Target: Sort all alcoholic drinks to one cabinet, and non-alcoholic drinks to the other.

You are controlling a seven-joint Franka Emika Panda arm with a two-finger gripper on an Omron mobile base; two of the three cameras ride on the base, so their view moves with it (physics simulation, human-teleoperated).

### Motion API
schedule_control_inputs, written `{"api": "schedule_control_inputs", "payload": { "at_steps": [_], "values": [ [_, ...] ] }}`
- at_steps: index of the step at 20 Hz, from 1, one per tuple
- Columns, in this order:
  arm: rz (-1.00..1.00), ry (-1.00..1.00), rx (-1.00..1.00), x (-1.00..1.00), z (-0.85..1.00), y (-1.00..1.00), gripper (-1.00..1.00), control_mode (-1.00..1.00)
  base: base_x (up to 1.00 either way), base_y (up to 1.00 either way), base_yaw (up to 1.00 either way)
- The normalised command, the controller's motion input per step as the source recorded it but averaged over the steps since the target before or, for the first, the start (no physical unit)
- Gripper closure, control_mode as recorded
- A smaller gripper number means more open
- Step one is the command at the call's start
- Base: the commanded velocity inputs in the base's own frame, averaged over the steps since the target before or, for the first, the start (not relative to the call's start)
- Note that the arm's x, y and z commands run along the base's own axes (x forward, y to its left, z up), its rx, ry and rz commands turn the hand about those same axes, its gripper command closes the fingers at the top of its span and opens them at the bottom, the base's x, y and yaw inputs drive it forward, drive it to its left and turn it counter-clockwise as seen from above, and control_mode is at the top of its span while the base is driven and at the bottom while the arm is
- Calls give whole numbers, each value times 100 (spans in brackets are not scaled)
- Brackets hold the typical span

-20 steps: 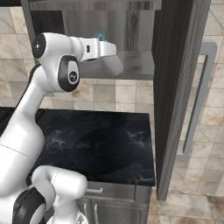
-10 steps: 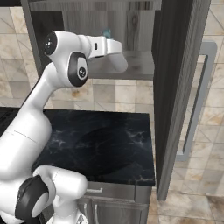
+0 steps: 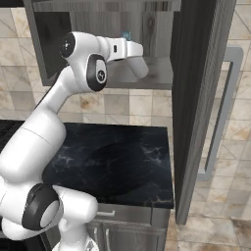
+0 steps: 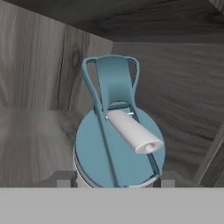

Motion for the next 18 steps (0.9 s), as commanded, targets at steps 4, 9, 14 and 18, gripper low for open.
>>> {"api": "schedule_control_inputs", "payload": {
  "at_steps": [4, 9, 14, 18],
  "values": [
    [-1, 0, 0, 33, -11, -9, 100, -100, 0, 0, 0],
    [-2, 0, 3, 23, -4, -2, 100, -100, 0, 0, 0],
    [-2, 0, 3, 17, -5, 0, 100, -100, 0, 0, 0],
    [-2, 0, 3, 14, -6, 0, 100, -100, 0, 0, 0]
  ]
}}
